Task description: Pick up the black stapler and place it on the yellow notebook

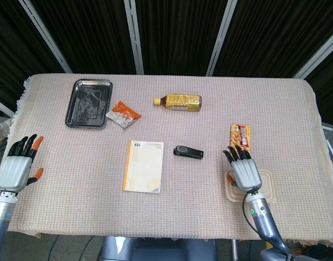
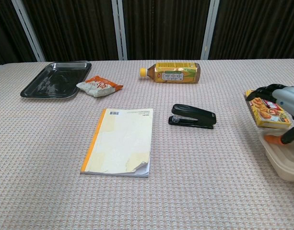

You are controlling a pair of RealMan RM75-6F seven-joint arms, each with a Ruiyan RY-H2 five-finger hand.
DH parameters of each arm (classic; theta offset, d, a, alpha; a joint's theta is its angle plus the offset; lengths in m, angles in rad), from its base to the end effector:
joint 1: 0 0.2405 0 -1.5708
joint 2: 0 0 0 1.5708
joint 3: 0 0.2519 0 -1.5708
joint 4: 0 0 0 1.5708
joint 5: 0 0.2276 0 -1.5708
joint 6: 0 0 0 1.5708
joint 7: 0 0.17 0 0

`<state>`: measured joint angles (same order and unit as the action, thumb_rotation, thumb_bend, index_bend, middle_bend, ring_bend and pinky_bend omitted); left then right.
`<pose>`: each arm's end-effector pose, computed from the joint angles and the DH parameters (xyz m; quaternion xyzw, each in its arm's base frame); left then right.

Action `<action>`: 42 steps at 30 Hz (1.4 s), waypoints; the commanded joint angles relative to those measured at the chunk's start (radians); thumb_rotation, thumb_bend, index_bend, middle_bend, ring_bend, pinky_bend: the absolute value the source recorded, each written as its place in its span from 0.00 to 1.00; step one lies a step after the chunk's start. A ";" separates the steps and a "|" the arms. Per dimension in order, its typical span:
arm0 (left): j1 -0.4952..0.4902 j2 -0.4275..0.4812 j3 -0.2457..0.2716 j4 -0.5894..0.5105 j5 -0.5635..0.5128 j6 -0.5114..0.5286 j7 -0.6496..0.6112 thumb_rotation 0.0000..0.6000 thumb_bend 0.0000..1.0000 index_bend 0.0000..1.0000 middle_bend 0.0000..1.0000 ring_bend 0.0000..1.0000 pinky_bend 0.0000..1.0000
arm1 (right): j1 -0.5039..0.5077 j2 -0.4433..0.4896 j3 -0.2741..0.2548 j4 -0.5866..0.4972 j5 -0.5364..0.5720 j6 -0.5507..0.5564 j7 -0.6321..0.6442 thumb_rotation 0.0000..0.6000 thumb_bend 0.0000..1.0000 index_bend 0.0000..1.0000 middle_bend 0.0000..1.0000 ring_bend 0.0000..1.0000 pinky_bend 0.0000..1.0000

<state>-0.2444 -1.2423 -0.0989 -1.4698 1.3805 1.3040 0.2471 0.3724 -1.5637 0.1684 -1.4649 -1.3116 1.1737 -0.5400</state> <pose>-0.3182 0.2718 0.1033 -0.6558 -0.3270 -0.3012 0.6101 -0.2305 -0.3022 -0.0152 0.7018 -0.3302 0.3164 0.5462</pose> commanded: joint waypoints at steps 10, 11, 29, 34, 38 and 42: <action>-0.017 0.010 -0.001 0.017 -0.023 -0.036 -0.044 1.00 0.32 0.00 0.00 0.00 0.12 | 0.127 -0.106 0.075 -0.024 0.134 -0.043 -0.199 1.00 0.20 0.19 0.14 0.12 0.25; -0.018 0.011 -0.002 0.019 -0.026 -0.039 -0.048 1.00 0.32 0.00 0.00 0.00 0.12 | 0.133 -0.109 0.079 -0.032 0.143 -0.039 -0.214 1.00 0.20 0.19 0.14 0.12 0.26; -0.027 0.020 -0.001 0.037 -0.055 -0.067 -0.087 1.00 0.32 0.00 0.00 0.00 0.12 | 0.246 -0.209 0.101 -0.018 0.260 -0.055 -0.285 1.00 0.22 0.24 0.18 0.17 0.32; -0.027 0.020 0.002 0.040 -0.055 -0.064 -0.087 1.00 0.32 0.00 0.00 0.00 0.12 | 0.283 -0.230 0.106 0.027 0.282 -0.079 -0.277 1.00 0.23 0.24 0.18 0.17 0.32; -0.025 0.020 0.001 0.039 -0.066 -0.063 -0.086 1.00 0.32 0.00 0.00 0.00 0.12 | 0.312 -0.239 0.112 0.056 0.295 -0.104 -0.271 1.00 0.23 0.24 0.18 0.17 0.33; -0.028 0.021 -0.003 0.041 -0.078 -0.071 -0.086 1.00 0.32 0.00 0.00 0.00 0.12 | 0.342 -0.250 0.120 0.088 0.314 -0.127 -0.260 1.00 0.23 0.24 0.18 0.17 0.32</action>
<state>-0.2719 -1.2215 -0.1009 -1.4302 1.3035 1.2342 0.1609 0.7088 -1.8100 0.2859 -1.3834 -1.0029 1.0530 -0.8044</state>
